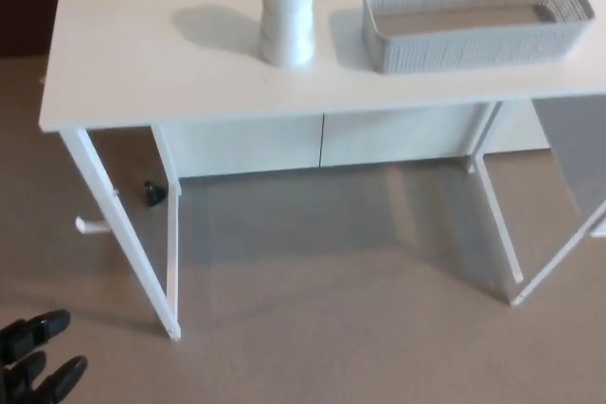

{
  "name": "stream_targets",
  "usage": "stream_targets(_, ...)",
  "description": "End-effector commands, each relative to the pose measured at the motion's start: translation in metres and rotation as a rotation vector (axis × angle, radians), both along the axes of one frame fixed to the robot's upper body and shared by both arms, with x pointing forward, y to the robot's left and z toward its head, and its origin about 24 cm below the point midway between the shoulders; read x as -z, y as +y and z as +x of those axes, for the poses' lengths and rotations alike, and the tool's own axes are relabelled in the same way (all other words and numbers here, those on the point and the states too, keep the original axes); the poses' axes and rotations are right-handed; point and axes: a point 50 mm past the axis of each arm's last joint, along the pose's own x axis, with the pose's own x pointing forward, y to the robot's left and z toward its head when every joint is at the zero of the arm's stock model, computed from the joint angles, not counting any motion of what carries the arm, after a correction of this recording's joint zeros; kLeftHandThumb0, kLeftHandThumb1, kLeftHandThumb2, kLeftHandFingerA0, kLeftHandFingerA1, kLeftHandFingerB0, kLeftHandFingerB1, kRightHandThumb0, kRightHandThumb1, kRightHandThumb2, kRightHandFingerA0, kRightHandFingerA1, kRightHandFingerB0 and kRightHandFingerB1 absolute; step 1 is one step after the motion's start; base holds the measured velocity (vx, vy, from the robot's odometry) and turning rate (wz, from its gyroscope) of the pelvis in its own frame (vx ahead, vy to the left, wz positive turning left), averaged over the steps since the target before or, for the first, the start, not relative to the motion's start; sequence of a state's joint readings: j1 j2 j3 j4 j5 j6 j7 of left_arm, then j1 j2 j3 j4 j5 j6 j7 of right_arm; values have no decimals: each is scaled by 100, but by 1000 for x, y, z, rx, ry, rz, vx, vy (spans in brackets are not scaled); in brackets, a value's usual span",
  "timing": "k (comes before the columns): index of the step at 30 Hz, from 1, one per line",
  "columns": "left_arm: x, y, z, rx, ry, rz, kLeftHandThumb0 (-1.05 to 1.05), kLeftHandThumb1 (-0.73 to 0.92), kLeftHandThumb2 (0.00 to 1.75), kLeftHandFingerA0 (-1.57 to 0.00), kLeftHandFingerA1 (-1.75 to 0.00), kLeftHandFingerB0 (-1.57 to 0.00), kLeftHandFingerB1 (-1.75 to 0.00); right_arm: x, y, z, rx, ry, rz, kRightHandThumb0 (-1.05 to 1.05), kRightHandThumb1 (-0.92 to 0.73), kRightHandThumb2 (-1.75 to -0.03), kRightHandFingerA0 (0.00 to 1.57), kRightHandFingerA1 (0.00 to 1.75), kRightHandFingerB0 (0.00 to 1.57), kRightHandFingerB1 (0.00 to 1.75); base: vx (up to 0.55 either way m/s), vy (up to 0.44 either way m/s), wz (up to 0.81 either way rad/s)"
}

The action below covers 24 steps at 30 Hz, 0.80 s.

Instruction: The robot walk up to a desk on which a bottle is kept on the left hand side and a container is kept on the right hand side. The robot uses its left hand to pick up the bottle and places it in the container.

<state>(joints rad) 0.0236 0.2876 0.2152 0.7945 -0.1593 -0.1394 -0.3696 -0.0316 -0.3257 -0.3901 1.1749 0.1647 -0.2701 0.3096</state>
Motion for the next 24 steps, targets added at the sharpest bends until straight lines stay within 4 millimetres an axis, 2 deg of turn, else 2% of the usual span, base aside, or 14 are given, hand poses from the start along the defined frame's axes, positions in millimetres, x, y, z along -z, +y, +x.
stream_targets(1, 2, 5, -9, -9, 36, 28, -46, 56, 57, -49, -42, -38, -34, 0, -4, -8, 3, 10, -13, -71, -28, -72, 86, 55, 74, 51, 178, 42, 6)
stream_targets(4, 2, 5, -9, -11, 39, 34, -47, 55, 57, -49, -42, -40, -34, 0, -4, -7, 3, 8, -13, -71, -28, -71, 87, 55, 74, 51, 189, -11, 9)
stream_targets(5, 1, 5, -7, -8, 34, 34, -53, 48, 78, -45, -53, -34, -46, 0, -3, -7, -2, 8, -11, -71, -28, -71, 86, 55, 74, 51, 181, -92, 10)
stream_targets(6, 0, 5, -7, -6, 31, 32, -46, 58, 58, -50, -43, -40, -35, 0, -3, -7, -2, 9, -12, -72, -28, -71, 86, 55, 74, 51, 167, -98, 16)
stream_targets(11, 0, 5, -6, -3, 34, 39, -47, 59, 58, -48, -44, -39, -34, 0, -3, -6, -9, 12, -19, -72, -29, -73, 86, 55, 73, 51, 161, -153, -4)
stream_targets(12, 0, 6, -6, -4, 43, 58, -54, 48, 80, -43, -55, -34, -46, 0, -3, -6, -12, 16, -21, -72, -29, -72, 86, 55, 73, 51, 90, -239, -8)
stream_targets(13, 0, 6, -6, -4, 49, 69, -54, 48, 80, -43, -55, -34, -46, 0, -3, -6, -14, 17, -22, -72, -29, -72, 86, 55, 73, 51, 85, -234, -1)
stream_targets(14, 0, 7, -5, 3, 74, 91, -51, 61, 59, -44, -47, -40, -33, 0, -2, -5, -13, 18, -22, -67, -40, -54, 88, 46, 78, 43, 107, -108, -3)
stream_targets(15, 1, 8, -5, 9, 92, 106, -51, 61, 59, -44, -47, -40, -33, 0, -2, -5, -13, 18, -22, -67, -40, -54, 88, 46, 78, 43, 110, -49, -9)
stream_targets(16, 2, 13, -9, 79, 202, 122, -56, 51, 81, -35, -55, -27, -46, 2, -1, -9, -13, 27, -23, -67, -40, -54, 89, 46, 78, 43, 87, -11, -2)
stream_targets(17, 5, 15, -15, 116, 268, 121, -48, 62, 58, -44, -47, -35, -38, 3, -2, -14, -9, 36, -20, -66, -39, -54, 88, 46, 78, 43, 87, -11, 0)
stream_targets(20, 12, 14, -30, 155, 341, 139, -47, 62, 58, -46, -46, -36, -38, 6, -5, -31, 4, 57, -16, -66, -39, -54, 88, 46, 78, 43, 0, 0, 0)
stream_targets(23, 22, 15, -60, 147, 421, 155, -48, 66, 60, -46, -48, -37, -38, 9, -10, -61, 14, 115, -16, -67, -40, -54, 88, 46, 78, 43, 108, 78, -1)
stream_targets(24, 22, 15, -60, 147, 421, 155, -48, 66, 60, -46, -48, -37, -38, 9, -10, -61, 14, 115, -16, -67, -40, -54, 88, 46, 78, 43, 151, -51, -5)
